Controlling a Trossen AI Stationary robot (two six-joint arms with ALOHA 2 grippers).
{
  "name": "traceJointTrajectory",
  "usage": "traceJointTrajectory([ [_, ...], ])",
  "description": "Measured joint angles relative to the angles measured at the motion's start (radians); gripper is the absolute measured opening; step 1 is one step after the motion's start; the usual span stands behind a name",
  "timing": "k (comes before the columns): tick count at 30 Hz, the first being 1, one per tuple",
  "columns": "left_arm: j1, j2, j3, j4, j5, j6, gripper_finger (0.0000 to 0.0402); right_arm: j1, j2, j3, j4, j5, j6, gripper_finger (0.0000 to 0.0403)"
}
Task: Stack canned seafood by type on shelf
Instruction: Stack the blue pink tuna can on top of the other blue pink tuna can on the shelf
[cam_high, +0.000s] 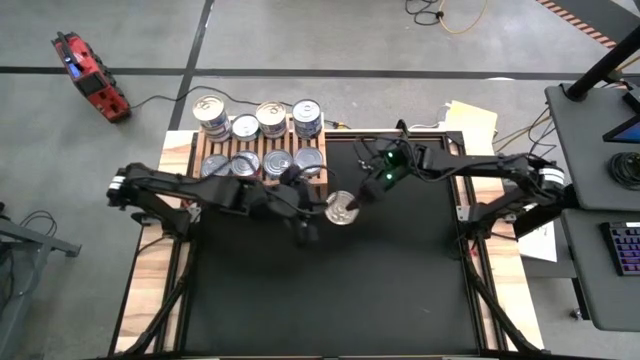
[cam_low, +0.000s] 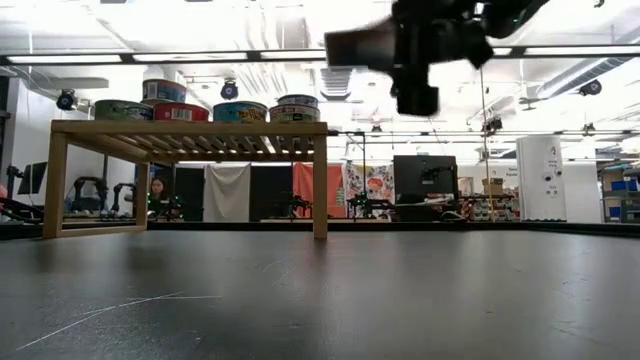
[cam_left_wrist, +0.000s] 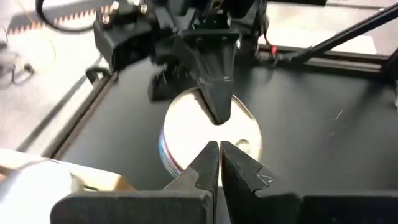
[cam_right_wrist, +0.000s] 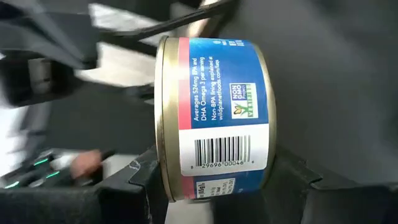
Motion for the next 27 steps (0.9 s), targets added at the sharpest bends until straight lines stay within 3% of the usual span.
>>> traceJointTrajectory([
  [4, 0.000, -0.075, 0.000, -0.003, -0.013, 0.105, 0.0000, 0.000, 0.053, 0.061, 0.118, -0.127, 0.090, 0.0186],
  [6, 0.000, -0.118, 0.000, -0.006, -0.067, 0.190, 0.0000, 0.000, 0.068, 0.069, 0.166, -0.156, 0.139, 0.0186],
  [15, 0.001, -0.269, -0.001, 0.012, -0.391, 0.468, 0.0000, -0.042, 0.083, -0.021, 0.321, -0.094, 0.320, 0.0186],
  [21, 0.001, -0.252, -0.001, 0.104, -0.386, 0.772, 0.0019, -0.052, 0.083, -0.070, 0.626, -0.053, 0.568, 0.0186],
  [27, 0.001, -0.191, -0.001, 0.174, -0.384, 0.857, 0.0076, -0.052, 0.082, -0.071, 0.889, -0.032, 0.817, 0.0186],
])
